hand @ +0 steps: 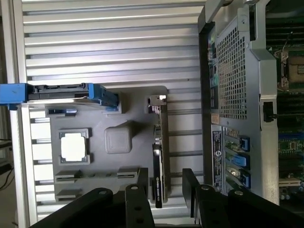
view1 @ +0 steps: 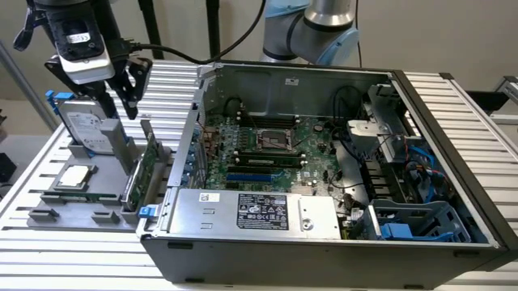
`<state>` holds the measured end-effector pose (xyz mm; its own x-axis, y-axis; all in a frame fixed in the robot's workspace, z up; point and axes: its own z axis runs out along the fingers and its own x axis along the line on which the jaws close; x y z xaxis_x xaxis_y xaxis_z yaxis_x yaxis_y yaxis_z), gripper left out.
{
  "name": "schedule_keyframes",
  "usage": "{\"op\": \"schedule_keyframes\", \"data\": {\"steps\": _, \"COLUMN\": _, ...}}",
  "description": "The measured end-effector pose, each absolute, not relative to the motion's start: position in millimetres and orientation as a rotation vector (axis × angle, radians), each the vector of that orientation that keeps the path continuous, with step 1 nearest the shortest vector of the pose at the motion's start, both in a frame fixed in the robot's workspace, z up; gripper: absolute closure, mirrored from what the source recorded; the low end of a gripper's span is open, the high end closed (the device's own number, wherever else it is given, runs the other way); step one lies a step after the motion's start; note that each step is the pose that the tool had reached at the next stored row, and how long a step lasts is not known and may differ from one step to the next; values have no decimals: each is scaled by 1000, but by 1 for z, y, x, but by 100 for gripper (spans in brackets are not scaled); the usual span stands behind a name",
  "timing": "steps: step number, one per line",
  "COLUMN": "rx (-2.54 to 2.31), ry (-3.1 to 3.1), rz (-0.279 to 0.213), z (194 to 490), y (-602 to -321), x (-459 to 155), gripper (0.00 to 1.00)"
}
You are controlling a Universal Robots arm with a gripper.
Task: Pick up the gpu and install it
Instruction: 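Pick up the gpu and move the gpu toward the slot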
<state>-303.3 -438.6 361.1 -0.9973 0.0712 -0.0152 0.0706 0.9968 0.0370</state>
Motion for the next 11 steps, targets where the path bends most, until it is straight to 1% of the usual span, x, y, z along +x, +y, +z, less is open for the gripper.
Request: {"op": "schedule_keyframes", "data": {"steps": 11, "rx": 111, "ry": 3123, "rz": 57, "z": 340, "y": -447, "x": -305, "gripper": 0}}
